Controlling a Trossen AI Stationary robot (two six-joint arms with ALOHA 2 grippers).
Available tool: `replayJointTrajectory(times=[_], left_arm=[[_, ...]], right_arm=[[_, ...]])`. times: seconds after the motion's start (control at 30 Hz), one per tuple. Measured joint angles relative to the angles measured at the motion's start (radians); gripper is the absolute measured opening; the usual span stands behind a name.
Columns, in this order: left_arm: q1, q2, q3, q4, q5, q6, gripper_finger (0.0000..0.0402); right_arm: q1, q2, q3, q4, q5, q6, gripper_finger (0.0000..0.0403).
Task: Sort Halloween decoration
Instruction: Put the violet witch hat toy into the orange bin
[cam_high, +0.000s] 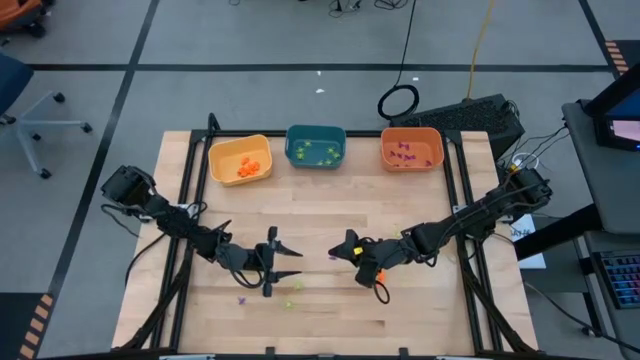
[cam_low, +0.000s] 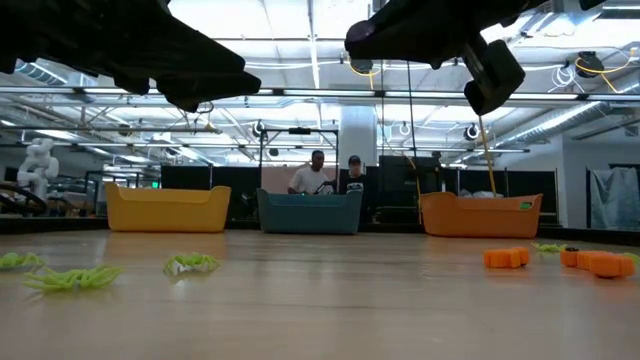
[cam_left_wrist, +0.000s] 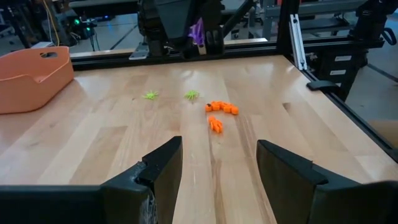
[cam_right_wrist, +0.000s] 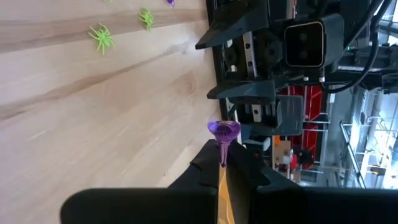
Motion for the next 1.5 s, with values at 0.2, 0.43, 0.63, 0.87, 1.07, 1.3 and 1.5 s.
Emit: replayJointTrajectory(times=[0.2,0.43,0.63,0.87,1.07,1.3,1.5], left_arm=[[0.000,0.000,0.000,0.000,0.000,0.000,0.0205],[0.000,0.000,0.000,0.000,0.000,0.001,0.0205],[0.000,0.000,0.000,0.000,0.000,0.001,0.0205],[0.000,0.000,0.000,0.000,0.000,0.002,0.0205],[0.000,0.000,0.000,0.000,0.000,0.002,0.0205],[0.000,0.000,0.000,0.000,0.000,0.002,0.0205],[0.000,0.000,0.000,0.000,0.000,0.002,0.0205]], right_arm=[[0.001,0.000,0.000,0.000,0.000,0.002,0.0000],[0.000,0.000,0.000,-0.001,0.000,0.050,0.0000],[0.000,0.000,0.000,-0.001,0.000,0.129,0.0000],[0.001,0.000,0.000,-0.001,0.000,0.213,0.0000],[0.000,0.000,0.000,-0.001,0.000,0.341,0.0000],[0.001,0.000,0.000,-0.001,0.031,0.639,0.0000],[0.000,0.000,0.000,-0.004,0.233,1.031,0.0000]])
